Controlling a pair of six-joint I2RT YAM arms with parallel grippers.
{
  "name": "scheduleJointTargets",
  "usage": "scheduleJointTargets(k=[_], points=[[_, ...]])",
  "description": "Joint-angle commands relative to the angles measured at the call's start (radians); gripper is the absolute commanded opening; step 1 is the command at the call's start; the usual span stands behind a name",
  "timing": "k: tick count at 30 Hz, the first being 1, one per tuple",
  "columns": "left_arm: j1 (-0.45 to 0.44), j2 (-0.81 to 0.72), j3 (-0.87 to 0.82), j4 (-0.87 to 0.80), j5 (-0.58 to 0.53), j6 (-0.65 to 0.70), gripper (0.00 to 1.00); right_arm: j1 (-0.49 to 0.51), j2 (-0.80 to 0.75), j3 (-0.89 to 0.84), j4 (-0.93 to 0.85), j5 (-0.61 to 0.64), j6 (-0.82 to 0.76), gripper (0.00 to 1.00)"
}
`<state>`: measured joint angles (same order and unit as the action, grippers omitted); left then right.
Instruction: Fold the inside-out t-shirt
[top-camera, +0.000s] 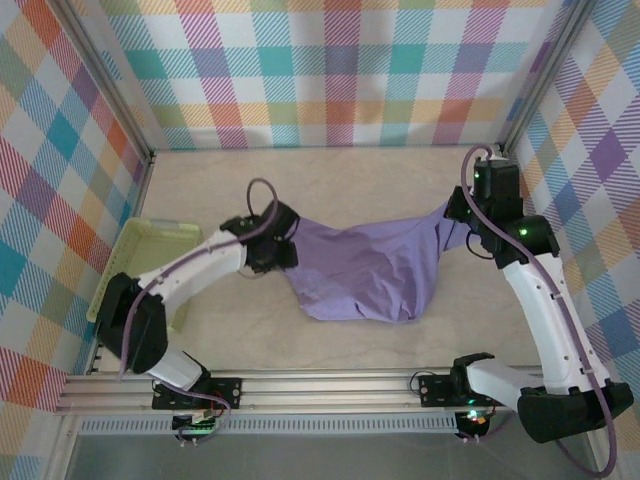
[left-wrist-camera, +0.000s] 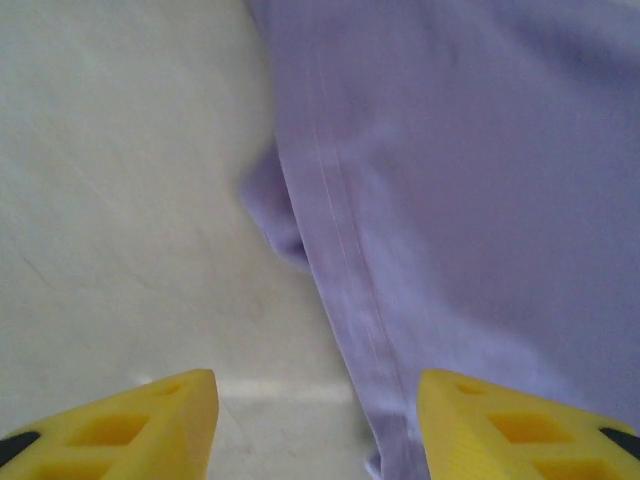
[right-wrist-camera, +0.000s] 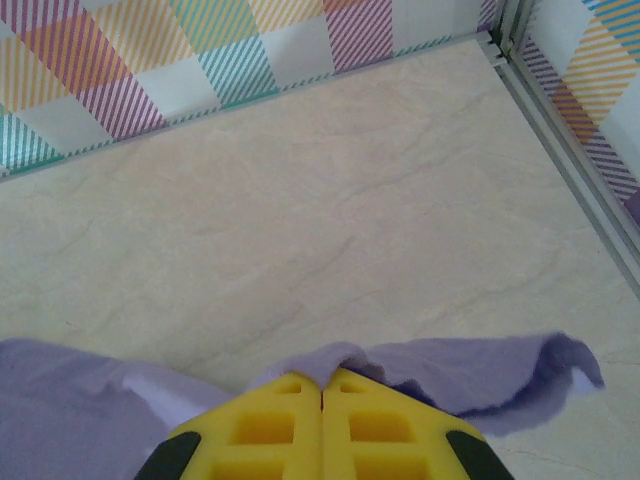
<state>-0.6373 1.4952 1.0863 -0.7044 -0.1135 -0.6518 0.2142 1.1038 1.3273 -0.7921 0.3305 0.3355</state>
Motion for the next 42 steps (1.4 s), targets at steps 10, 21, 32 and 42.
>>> scheduleJointTargets(k=[10, 21, 32, 42], points=[[-0.085, -0.07, -0.374, 0.547, 0.154, -0.272, 0.63, -0.015, -0.03, -0.039, 0.025, -0.027, 0.005, 0.0], [-0.099, -0.064, -0.5, 0.777, 0.204, -0.328, 0.51, -0.016, -0.021, -0.053, 0.024, -0.042, 0.005, 0.0], [-0.126, -0.058, -0.561, 0.829, 0.218, -0.411, 0.51, -0.018, -0.021, -0.056, 0.021, -0.045, 0.008, 0.0], [-0.131, -0.056, -0.504, 0.791, 0.176, -0.349, 0.28, -0.018, -0.018, -0.061, 0.007, -0.069, 0.003, 0.0]])
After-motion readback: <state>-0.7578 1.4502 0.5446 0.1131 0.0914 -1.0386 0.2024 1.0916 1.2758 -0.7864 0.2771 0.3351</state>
